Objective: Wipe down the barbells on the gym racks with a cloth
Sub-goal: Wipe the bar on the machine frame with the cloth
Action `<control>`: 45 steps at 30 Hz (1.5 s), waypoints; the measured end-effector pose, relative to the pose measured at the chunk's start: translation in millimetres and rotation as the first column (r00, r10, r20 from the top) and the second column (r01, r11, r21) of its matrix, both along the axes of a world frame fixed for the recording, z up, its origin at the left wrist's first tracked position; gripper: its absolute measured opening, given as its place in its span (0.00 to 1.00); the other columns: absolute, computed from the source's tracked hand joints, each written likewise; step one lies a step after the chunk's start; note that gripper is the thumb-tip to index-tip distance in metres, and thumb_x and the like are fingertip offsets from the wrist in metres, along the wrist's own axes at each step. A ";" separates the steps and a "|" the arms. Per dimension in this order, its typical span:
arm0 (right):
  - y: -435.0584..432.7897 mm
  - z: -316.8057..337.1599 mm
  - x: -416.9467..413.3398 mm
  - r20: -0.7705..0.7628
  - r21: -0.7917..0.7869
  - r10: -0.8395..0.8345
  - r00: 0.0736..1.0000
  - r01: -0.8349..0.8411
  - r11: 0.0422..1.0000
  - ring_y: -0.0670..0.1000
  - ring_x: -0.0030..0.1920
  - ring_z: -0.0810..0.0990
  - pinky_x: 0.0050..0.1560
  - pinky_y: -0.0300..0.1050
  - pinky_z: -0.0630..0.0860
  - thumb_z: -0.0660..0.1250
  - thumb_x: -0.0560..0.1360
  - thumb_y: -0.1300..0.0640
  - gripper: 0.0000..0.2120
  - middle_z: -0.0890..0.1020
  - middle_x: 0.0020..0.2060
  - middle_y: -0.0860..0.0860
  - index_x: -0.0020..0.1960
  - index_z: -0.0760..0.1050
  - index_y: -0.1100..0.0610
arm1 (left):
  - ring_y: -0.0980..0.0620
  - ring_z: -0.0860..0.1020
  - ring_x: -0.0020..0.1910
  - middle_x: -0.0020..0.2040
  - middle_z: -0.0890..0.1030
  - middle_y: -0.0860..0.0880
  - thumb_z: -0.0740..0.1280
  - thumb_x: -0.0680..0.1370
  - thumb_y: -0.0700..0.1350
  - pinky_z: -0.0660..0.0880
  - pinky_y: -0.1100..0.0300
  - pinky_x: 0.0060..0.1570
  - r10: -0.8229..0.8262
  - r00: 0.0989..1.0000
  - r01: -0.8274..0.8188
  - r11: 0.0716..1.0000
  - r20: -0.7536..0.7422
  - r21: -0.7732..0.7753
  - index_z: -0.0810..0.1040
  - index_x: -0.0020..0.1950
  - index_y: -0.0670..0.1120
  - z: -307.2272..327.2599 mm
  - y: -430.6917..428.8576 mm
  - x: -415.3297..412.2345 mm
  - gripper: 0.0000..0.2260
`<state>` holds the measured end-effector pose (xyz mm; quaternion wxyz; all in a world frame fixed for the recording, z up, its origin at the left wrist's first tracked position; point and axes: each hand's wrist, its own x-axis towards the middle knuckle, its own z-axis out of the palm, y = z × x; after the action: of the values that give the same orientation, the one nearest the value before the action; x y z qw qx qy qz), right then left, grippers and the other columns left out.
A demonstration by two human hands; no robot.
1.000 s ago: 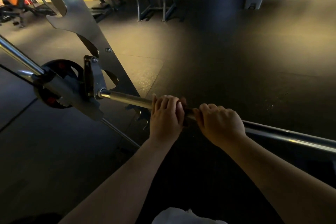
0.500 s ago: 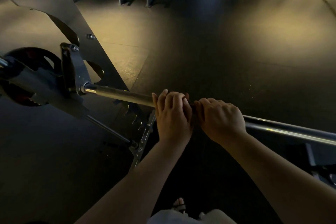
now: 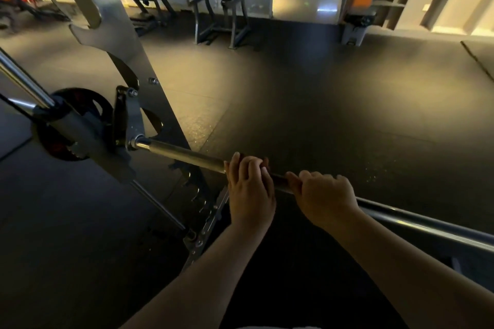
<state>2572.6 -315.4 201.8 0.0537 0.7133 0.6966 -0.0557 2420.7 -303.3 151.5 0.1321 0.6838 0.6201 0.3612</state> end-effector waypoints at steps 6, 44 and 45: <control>-6.8 7.0 15.5 -0.135 -0.082 -0.036 0.990 0.025 0.996 0.46 0.40 0.79 0.45 0.45 0.78 0.55 0.85 0.43 0.11 0.77 0.42 0.45 0.56 0.71 0.47 | 0.47 0.58 0.80 0.71 0.73 0.49 0.56 0.85 0.50 0.48 0.49 0.80 -0.182 0.965 0.197 0.978 -0.189 0.068 0.72 0.71 0.47 -3.2 -12.5 7.6 0.16; 4.4 9.0 48.0 -0.627 -0.169 -0.208 0.751 0.129 0.977 0.48 0.41 0.81 0.38 0.43 0.74 0.53 0.86 0.44 0.15 0.81 0.44 0.51 0.52 0.74 0.50 | 0.56 0.44 0.81 0.75 0.67 0.52 0.56 0.86 0.48 0.44 0.56 0.79 0.001 0.995 -0.002 1.000 0.102 0.012 0.70 0.73 0.47 -4.9 -32.2 55.2 0.16; 6.0 10.3 50.2 -0.677 -0.172 -0.238 0.697 0.165 0.971 0.47 0.43 0.81 0.39 0.42 0.73 0.53 0.86 0.44 0.15 0.81 0.46 0.51 0.53 0.74 0.50 | 0.58 0.42 0.80 0.75 0.66 0.52 0.56 0.86 0.48 0.41 0.59 0.77 -0.010 0.995 0.010 1.000 0.094 0.000 0.70 0.73 0.48 -3.7 -36.9 62.2 0.16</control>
<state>2622.9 -309.4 212.1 -0.1821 0.7088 0.5800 -0.3578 2482.9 -340.2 147.9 0.1632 0.6691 0.6098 0.3922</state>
